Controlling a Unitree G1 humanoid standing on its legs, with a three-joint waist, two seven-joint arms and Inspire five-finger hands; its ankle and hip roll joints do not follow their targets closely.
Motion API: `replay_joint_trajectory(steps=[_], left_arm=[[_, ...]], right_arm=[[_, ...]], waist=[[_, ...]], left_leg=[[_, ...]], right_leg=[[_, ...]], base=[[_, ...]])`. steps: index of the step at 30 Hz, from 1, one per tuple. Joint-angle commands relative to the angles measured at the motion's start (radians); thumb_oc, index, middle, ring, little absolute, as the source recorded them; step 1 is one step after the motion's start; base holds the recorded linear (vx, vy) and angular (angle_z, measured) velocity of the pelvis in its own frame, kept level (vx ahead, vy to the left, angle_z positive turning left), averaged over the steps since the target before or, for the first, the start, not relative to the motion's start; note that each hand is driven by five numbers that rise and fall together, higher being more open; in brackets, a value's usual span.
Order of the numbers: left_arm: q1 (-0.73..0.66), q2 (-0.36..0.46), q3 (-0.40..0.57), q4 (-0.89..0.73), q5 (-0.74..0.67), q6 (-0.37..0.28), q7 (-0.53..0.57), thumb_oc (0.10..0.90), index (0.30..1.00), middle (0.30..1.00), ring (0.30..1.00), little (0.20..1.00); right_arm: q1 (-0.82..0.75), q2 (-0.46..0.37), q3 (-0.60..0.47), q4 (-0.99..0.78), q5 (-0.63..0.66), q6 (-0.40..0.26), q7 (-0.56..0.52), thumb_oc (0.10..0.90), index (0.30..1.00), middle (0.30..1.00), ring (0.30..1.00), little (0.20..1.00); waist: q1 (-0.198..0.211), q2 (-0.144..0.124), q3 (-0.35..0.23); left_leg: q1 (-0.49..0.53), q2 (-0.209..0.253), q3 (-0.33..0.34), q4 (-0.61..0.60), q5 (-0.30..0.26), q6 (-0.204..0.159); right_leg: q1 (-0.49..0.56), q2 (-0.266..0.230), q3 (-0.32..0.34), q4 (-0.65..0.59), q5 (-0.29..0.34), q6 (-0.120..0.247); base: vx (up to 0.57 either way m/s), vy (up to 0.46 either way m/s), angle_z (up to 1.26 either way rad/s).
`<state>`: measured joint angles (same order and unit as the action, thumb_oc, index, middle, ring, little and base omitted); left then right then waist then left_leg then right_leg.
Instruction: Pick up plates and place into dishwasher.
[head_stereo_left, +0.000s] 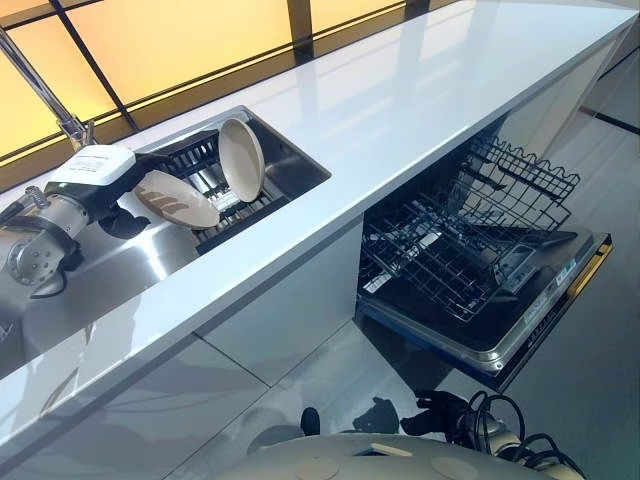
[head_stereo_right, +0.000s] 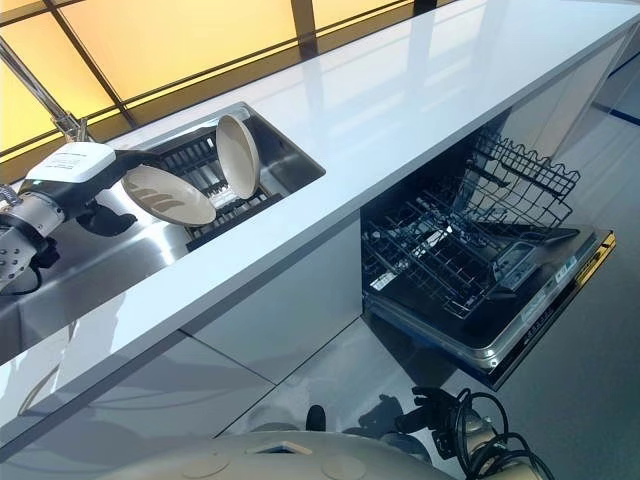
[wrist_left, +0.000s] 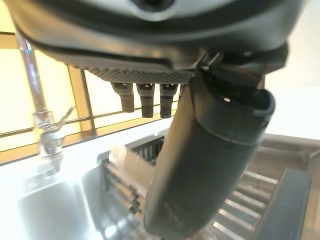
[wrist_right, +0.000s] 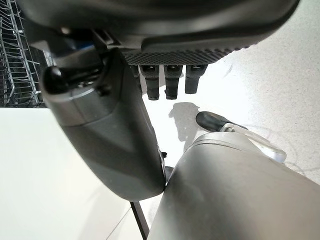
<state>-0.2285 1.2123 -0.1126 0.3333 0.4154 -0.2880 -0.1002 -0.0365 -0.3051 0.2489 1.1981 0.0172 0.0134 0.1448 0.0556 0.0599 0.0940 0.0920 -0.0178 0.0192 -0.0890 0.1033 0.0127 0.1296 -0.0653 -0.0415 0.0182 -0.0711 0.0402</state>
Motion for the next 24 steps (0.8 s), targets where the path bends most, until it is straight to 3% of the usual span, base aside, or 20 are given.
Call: replay_joint_trajectory(steps=[1,13,24], left_arm=[[-0.058,0.13,0.193,0.015,0.011,-0.006,0.032,0.8,0.9,0.9,0.9,0.9],[-0.103,0.113,0.147,-0.005,0.029,0.009,0.021,0.8,0.9,0.9,0.9,0.9],[-0.15,0.12,0.09,0.031,0.261,0.043,0.364,0.8,0.9,0.9,0.9,0.9]], right_arm=[[0.004,-0.03,0.009,-0.017,-0.004,-0.013,0.018,0.8,0.9,0.9,0.9,0.9],[0.002,-0.026,0.021,-0.037,-0.01,-0.013,0.031,0.8,0.9,0.9,0.9,0.9],[0.024,-0.017,0.031,-0.021,-0.044,-0.026,0.037,0.8,0.9,0.9,0.9,0.9]], waist=[[0.001,0.001,0.002],[-0.002,-0.003,-0.002],[-0.015,-0.008,-0.004]], left_leg=[[-0.016,-0.063,0.009,0.125,-0.192,0.077],[-0.005,-0.064,0.002,0.102,-0.192,0.082],[-0.002,-0.062,0.007,0.091,-0.192,0.082]], right_leg=[[-0.1,-0.065,-0.031,0.102,0.057,0.089],[-0.105,-0.057,-0.039,0.104,0.055,0.091],[-0.111,-0.046,-0.027,0.101,0.047,0.085]], base=[[0.03,-0.032,0.01],[0.03,-0.019,0.05],[0.03,-0.009,0.0]])
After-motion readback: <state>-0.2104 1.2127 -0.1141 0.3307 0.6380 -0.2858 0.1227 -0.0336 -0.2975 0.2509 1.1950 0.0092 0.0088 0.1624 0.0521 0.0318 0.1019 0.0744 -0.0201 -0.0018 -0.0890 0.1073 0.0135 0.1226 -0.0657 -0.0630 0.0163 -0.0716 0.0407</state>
